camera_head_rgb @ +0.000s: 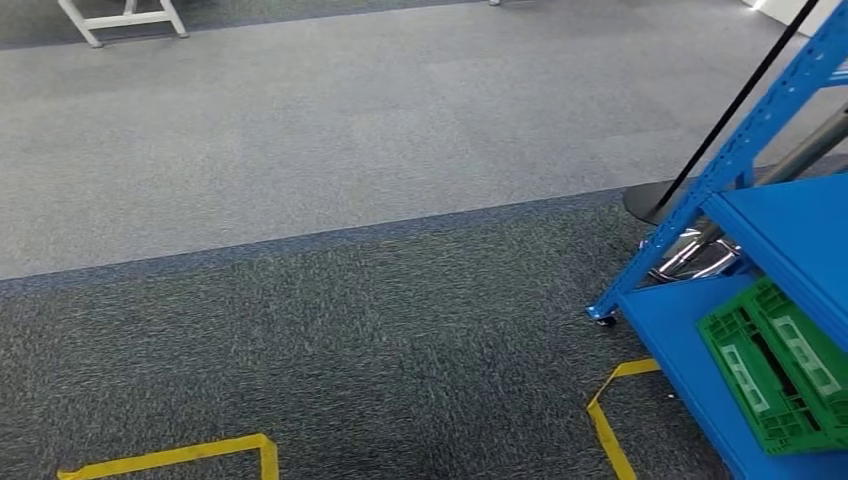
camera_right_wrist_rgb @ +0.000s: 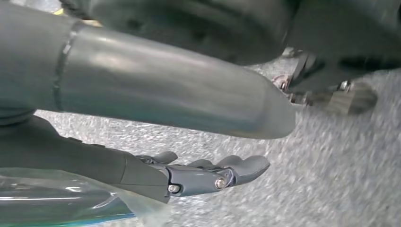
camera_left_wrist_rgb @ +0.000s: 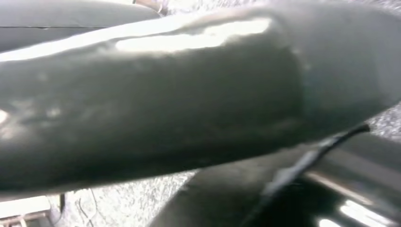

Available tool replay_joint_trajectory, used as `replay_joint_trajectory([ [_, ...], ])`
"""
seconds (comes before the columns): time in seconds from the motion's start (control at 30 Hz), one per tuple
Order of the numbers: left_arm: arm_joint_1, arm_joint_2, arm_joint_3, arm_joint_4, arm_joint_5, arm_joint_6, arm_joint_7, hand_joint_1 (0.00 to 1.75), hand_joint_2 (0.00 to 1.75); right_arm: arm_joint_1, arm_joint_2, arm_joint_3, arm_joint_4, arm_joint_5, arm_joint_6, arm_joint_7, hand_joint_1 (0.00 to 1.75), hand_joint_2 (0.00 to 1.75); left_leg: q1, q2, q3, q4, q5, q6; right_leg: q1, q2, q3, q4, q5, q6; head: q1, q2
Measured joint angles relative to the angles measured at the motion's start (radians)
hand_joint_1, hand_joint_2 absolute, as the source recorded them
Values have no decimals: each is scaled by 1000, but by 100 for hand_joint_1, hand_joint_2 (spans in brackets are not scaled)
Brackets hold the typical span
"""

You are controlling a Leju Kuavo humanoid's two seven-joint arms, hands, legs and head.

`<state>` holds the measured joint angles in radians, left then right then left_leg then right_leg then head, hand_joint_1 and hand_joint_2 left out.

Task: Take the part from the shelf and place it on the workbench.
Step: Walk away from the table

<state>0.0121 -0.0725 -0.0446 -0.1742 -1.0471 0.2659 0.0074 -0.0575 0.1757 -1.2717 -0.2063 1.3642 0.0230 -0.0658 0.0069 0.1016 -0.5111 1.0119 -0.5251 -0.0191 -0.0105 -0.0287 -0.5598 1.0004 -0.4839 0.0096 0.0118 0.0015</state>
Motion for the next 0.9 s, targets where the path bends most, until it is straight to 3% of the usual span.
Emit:
replay_joint_trajectory([
  [0.1, 1, 0, 0, 0, 1, 1, 0, 0, 0, -3, -1, -3, 0, -17, 0, -2, 0, 0, 4, -70, -37, 99, -65, -5, -2, 23, 1, -4, 6, -13, -5, 0],
  [0.2, 1, 0, 0, 0, 1, 1, 0, 0, 0, -4, -1, -4, 0, -20, 1, -3, 0, 0, 4, -75, -46, 119, -75, -5, -2, 26, 1, -4, 6, -14, -5, 0],
  [0.27, 2, 0, 0, 0, 1, 1, 0, 0, 0, -6, -1, -9, 0, -28, 2, -4, 0, 0, 4, -82, -73, 178, -99, -5, -1, 37, 1, -4, 7, -15, -6, 0],
  [0.3, 2, 0, 0, 0, 1, 0, 0, 0, 0, -7, -1, -19, 0, -42, 5, -7, 0, 0, 3, -88, -83, 191, -88, -2, 1, 58, 2, -3, 7, -15, -6, 0],
  [0.33, 2, 0, 1, 0, 2, 0, 0, 0, 0, -9, -1, -34, 0, -62, 11, -9, 0, 0, 4, -121, -76, 162, -61, 4, 4, 87, 2, -1, 7, -14, -6, 0],
  [0.4, 2, 1, 1, 1, 4, 0, 0, 0, 0, -13, -1, -63, 0, -99, 23, -13, 0, 0, 5, -176, -36, 41, 12, 15, 4, 144, -5, 5, 9, -6, -6, 0],
  [0.43, 1, 2, 1, 1, 4, 0, 0, 0, 0, -14, -1, -74, 0, -109, 28, -14, 0, 0, 5, -195, -19, -3, 26, 19, 2, 162, -11, 6, 12, 2, -6, 0],
  [0.5, -2, 2, 1, 1, 4, -1, 0, 0, 0, -11, -1, -86, 0, -116, 31, -15, 0, 0, 3, -172, -16, -13, 30, 27, -4, 175, -25, 5, 15, 15, -6, 0],
  [0.57, -1, 1, 1, 0, 3, -1, 0, 0, 0, -11, -1, -96, 0, -122, 33, -16, 0, 0, 5, -142, -13, -25, 37, 39, -2, 125, -51, 42, -13, 24, -1, 0],
  [0.63, 3, 0, 1, 1, 3, -3, 0, 0, 0, -16, -1, -102, 0, -127, 35, -18, 0, 0, 3, -107, -12, -30, 38, 47, 0, 59, -106, 157, -82, 31, 2, 0],
  [0.7, 6, 1, 2, 1, 3, -7, 1, 0, 0, -18, -1, -108, 0, -131, 37, -20, 0, 0, 1, -71, -13, -29, 36, 49, -3, 40, -158, 270, -129, 40, 3, 0],
  [0.73, 5, 1, 2, 1, 2, -9, 2, 0, 0, -17, -1, -111, 0, -132, 38, -20, 0, 0, 0, -56, -14, -29, 36, 48, -5, 35, -159, 281, -126, 43, 3, 0],
  [0.77, 5, 1, 2, 1, 1, -11, 4, 0, 0, -16, -1, -113, 0, -132, 39, -20, 0, 0, 1, -42, -13, -28, 35, 46, -7, 30, -140, 254, -105, 45, 3, 0],
  [0.8, 3, 1, 2, 1, 0, -14, 7, 0, 0, -14, -1, -115, 0, -133, 40, -21, 0, 0, 1, -30, -11, -27, 33, 43, -8, 17, -101, 190, -74, 46, 3, 0],
  [0.83, 3, 1, 2, 1, -2, -17, 12, 0, 0, -15, -1, -117, 0, -134, 41, -21, 0, 0, -1, -19, -9, -26, 30, 39, -7, -12, -57, 115, -48, 44, 3, 0],
  [0.9, 2, 1, 1, 1, -6, -25, 24, 0, 0, -19, -1, -118, 0, -133, 43, -21, 0, 0, -6, 1, -4, -21, 23, 27, -4, -52, 5, 14, -19, 32, 0, 0],
])
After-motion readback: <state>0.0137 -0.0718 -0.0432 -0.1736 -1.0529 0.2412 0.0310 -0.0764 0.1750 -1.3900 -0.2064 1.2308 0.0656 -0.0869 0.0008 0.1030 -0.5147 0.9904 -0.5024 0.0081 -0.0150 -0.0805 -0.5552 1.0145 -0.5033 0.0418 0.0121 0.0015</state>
